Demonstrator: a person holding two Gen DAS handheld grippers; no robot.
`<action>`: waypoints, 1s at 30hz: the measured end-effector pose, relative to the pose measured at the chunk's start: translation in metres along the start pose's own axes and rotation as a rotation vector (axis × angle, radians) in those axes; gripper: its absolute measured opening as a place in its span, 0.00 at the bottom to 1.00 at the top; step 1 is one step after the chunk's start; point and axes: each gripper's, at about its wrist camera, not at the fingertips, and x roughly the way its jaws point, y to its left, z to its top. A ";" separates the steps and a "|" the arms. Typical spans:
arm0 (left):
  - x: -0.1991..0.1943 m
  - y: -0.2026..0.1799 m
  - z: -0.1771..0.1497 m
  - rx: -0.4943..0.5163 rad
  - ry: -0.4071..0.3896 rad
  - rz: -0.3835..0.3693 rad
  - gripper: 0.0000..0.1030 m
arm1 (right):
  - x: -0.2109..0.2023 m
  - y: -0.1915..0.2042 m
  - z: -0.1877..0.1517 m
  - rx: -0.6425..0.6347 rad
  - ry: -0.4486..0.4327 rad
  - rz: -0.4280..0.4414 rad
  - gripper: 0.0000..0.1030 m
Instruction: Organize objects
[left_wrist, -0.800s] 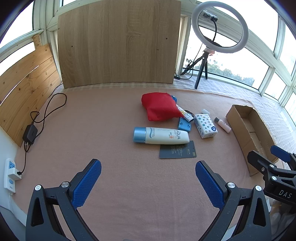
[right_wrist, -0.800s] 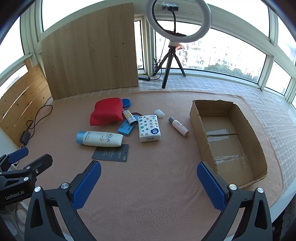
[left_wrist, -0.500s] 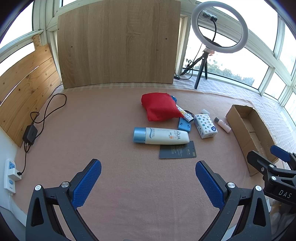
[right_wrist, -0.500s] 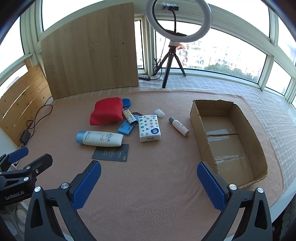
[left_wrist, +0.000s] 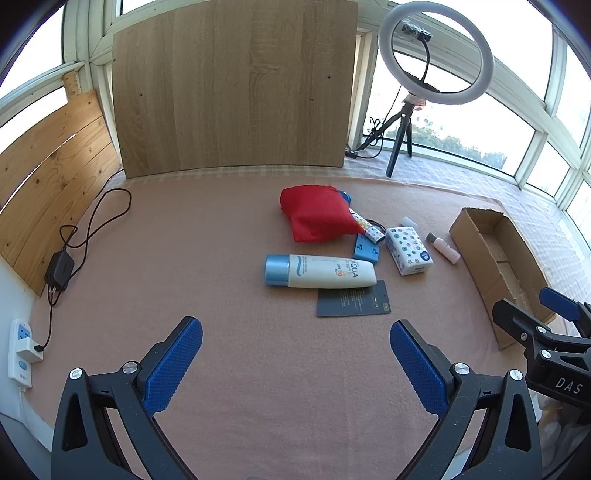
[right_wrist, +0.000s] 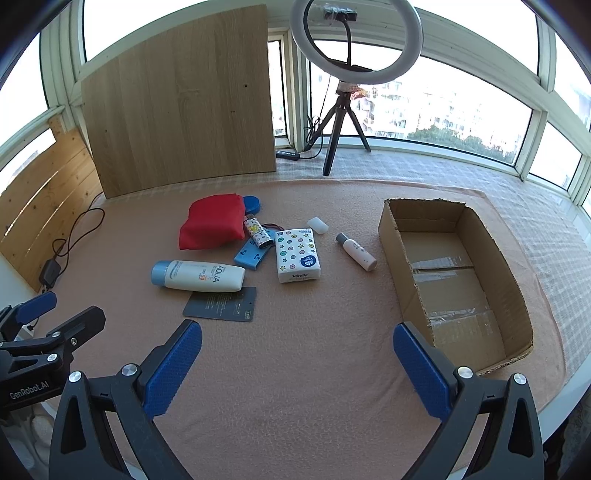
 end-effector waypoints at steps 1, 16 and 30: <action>0.000 0.000 0.000 0.000 0.001 0.000 1.00 | 0.000 0.000 0.000 0.000 0.000 0.001 0.99; 0.000 -0.001 0.001 0.006 0.001 0.003 1.00 | 0.000 -0.001 0.002 0.003 0.008 0.003 0.99; 0.002 -0.001 0.000 0.007 0.004 0.005 1.00 | 0.001 -0.001 0.003 0.008 0.017 0.005 0.99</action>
